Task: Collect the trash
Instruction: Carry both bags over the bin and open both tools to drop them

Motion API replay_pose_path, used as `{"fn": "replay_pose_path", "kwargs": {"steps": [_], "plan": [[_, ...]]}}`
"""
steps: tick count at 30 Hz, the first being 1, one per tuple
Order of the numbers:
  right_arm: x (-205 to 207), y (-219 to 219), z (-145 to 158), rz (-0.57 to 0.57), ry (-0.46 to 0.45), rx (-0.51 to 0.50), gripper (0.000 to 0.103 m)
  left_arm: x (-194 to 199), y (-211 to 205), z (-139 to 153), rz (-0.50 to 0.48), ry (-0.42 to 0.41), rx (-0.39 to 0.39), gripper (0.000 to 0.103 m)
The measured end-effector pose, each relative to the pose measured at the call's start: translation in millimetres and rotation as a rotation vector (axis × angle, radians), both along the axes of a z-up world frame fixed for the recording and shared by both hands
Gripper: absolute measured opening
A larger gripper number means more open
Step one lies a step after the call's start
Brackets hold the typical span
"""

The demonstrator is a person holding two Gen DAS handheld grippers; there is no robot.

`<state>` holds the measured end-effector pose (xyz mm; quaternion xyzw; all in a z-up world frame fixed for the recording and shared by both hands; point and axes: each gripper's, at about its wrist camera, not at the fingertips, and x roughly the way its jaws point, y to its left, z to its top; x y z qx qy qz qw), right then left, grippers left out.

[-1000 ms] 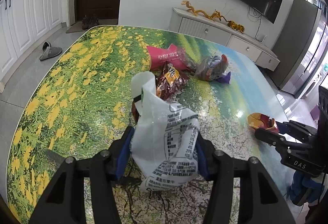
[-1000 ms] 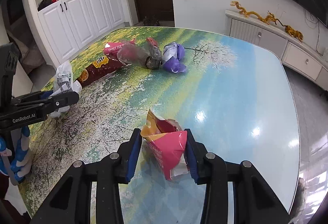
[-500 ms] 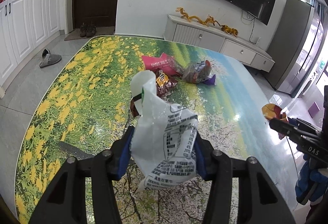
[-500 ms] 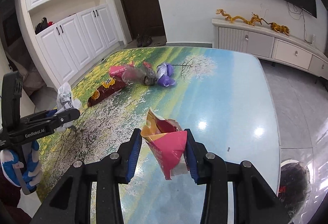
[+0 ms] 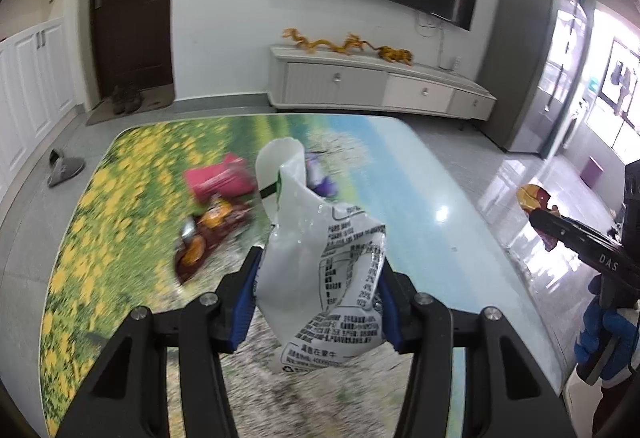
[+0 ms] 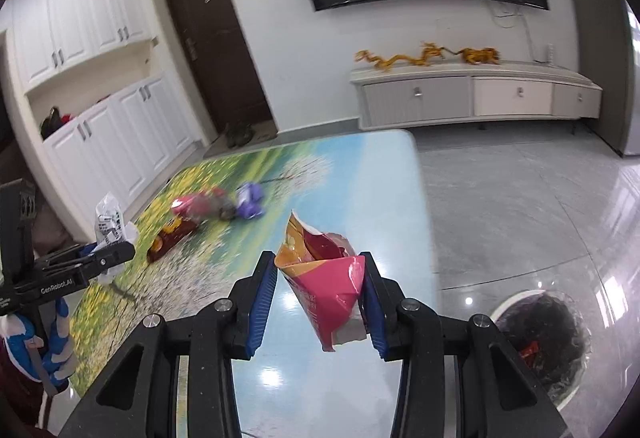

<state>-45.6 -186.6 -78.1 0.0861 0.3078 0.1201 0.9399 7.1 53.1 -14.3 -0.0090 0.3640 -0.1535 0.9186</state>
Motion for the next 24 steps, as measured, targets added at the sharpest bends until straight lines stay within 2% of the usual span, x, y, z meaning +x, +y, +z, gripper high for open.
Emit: {"fn": "replay_pose_path", "kwargs": {"steps": [5,11,17,24], "plan": [[-14,-54,4,-0.132,-0.032,0.022,0.039,15,-60,8,-0.12,-0.002,0.008,0.05],[-30,-125,-7,-0.319,-0.025,0.034,0.039,28,-159,8,-0.314,0.008,0.04,0.05],[-42,-187,-37,-0.484,0.037,0.089,0.039,36,-255,-4,-0.478,0.038,0.069,0.05],[-39,-230,-72,-0.558,0.132,0.146,0.039,46,-343,-30,-0.601,0.111,0.078,0.05]]}}
